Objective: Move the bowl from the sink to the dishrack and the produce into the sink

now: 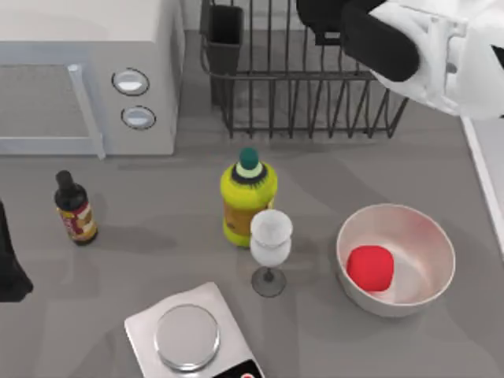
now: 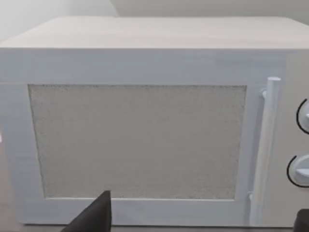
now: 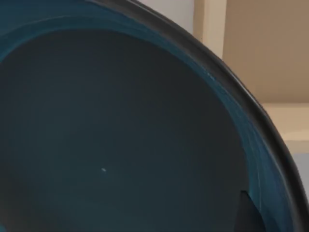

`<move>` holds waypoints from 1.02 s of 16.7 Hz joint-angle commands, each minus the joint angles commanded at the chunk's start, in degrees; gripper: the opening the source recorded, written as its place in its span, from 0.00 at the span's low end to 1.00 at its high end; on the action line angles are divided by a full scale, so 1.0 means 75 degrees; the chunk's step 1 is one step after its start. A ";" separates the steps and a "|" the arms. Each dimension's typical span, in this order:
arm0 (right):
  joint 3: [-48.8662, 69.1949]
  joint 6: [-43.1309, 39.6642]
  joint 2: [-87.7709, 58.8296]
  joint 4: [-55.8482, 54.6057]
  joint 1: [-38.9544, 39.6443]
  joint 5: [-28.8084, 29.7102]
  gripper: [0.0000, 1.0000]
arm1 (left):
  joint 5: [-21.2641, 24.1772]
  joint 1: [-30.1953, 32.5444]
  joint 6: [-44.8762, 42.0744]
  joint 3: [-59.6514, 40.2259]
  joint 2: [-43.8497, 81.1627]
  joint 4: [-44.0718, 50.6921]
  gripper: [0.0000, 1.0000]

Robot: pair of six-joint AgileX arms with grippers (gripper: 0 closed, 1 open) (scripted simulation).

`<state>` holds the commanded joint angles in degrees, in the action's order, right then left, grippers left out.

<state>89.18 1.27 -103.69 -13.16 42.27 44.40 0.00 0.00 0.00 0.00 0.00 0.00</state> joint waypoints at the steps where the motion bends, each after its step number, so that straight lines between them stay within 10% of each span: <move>1: -0.0219 -0.0004 -0.0264 -0.0574 -0.0102 -0.0109 0.00 | 0.0000 0.0000 0.0000 0.0000 0.0000 0.0000 1.00; 13: -0.1707 -0.0034 -0.1794 -0.3598 -0.0808 -0.0839 0.00 | 0.0000 0.0000 0.0000 0.0000 0.0000 0.0000 1.00; 17: -0.1707 -0.0034 -0.1794 -0.3598 -0.0808 -0.0839 0.30 | 0.0000 0.0000 0.0000 0.0000 0.0000 0.0000 1.00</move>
<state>76.38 1.02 -117.14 -40.15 36.21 38.11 0.00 0.00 0.00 0.00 0.00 0.00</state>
